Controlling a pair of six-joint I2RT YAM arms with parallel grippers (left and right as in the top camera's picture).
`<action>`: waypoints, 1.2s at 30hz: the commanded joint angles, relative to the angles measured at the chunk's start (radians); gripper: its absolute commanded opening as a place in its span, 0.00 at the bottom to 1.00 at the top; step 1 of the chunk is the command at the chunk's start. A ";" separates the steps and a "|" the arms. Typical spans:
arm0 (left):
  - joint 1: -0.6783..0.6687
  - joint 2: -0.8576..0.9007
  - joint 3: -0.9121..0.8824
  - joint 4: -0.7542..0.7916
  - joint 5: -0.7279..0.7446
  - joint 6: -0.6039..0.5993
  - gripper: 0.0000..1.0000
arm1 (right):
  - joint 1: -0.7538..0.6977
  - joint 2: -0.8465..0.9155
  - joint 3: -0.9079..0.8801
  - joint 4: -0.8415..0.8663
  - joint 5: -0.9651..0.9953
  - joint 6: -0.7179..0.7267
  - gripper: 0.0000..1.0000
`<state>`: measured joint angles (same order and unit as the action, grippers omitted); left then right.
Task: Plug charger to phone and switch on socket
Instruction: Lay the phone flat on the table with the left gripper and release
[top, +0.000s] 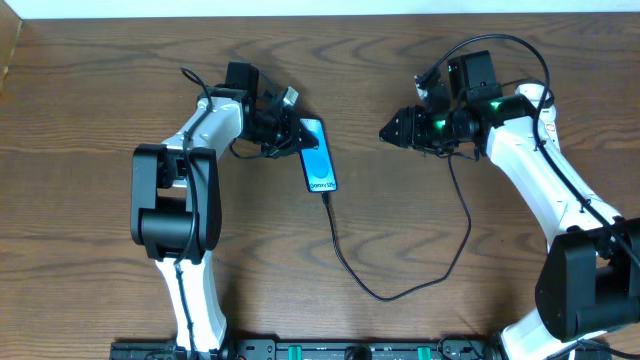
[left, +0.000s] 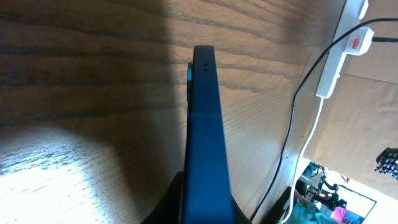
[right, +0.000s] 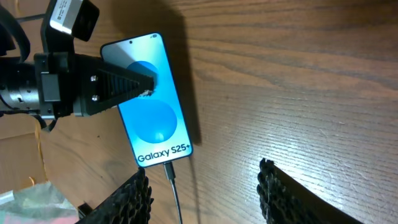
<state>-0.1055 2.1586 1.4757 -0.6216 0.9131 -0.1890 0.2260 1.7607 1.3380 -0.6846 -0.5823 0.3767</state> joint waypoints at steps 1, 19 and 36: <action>0.007 0.011 0.007 -0.003 0.009 -0.010 0.07 | 0.009 0.009 0.007 -0.005 0.005 -0.019 0.55; 0.011 0.014 0.000 -0.003 -0.080 -0.062 0.08 | 0.038 0.009 0.007 -0.012 0.008 -0.018 0.54; 0.011 0.024 -0.021 -0.002 -0.145 -0.101 0.25 | 0.038 0.009 0.007 -0.014 0.008 -0.019 0.54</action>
<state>-0.0998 2.1624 1.4635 -0.6216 0.7929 -0.2955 0.2577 1.7607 1.3380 -0.6956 -0.5755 0.3767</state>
